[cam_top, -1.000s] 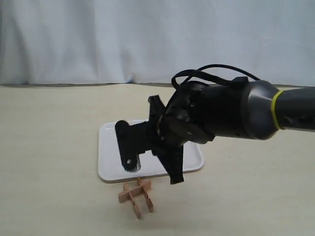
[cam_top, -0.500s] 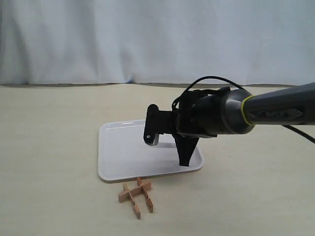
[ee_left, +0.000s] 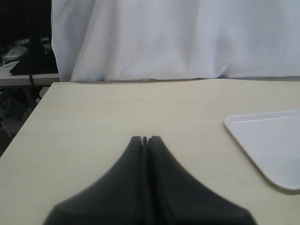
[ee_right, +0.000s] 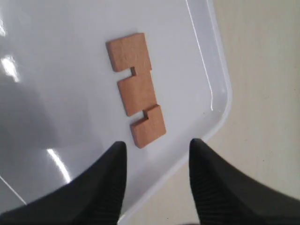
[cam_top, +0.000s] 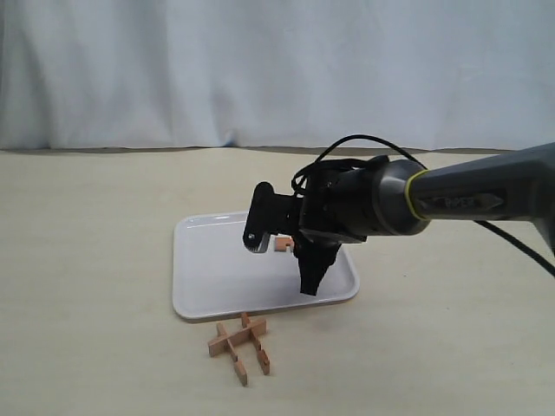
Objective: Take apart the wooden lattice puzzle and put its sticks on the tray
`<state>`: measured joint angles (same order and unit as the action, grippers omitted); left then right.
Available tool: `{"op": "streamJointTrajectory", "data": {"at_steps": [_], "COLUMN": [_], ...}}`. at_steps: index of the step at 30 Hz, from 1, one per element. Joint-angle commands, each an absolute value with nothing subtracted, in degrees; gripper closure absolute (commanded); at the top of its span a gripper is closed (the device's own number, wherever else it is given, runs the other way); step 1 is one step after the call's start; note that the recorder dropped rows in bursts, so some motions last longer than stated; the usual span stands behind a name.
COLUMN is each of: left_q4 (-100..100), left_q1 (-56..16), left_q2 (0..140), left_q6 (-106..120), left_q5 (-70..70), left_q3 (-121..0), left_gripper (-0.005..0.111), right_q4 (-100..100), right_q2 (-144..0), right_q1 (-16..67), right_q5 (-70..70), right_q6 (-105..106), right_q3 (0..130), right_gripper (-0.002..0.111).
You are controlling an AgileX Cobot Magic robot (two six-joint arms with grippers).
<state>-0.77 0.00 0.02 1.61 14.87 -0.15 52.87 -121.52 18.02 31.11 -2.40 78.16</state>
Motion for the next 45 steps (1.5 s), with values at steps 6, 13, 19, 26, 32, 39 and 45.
{"op": "streamJointTrajectory", "data": {"at_steps": [6,13,19,26,32,39,45], "left_q4": [-0.7,-0.7,-0.7,-0.7,-0.7,-0.7,-0.7], "left_q1": [0.0,0.0,0.0,0.0,0.0,0.0,0.0], "left_q2": [0.0,0.0,0.0,0.0,0.0,0.0,0.0], "left_q6": [1.5,1.5,1.5,1.5,1.5,1.5,1.5], "left_q5": [14.3,14.3,14.3,14.3,14.3,14.3,14.3], "left_q3": [0.0,0.0,0.0,0.0,0.0,0.0,0.0], "left_gripper": [0.107,0.107,0.107,0.107,0.107,0.107,0.107], "right_q4": [49.1,20.2,0.0,-2.0,-0.7,-2.5,-3.4], "right_q2": [-117.4,-110.3,-109.5,-113.2,-115.5,-116.2,-117.2], "right_q1": [21.8,20.7,19.7,22.7,22.8,22.8,22.8], "right_q5": [35.4,43.3,47.0,45.3,42.0,43.7,43.6], "right_q6": [-1.4,28.7,50.0,66.4,68.8,71.2,71.3], "right_q3": [78.6,78.6,78.5,78.5,78.5,78.5,78.5], "right_gripper": [0.062,0.064,0.064,0.064,0.064,0.064,0.064]}}
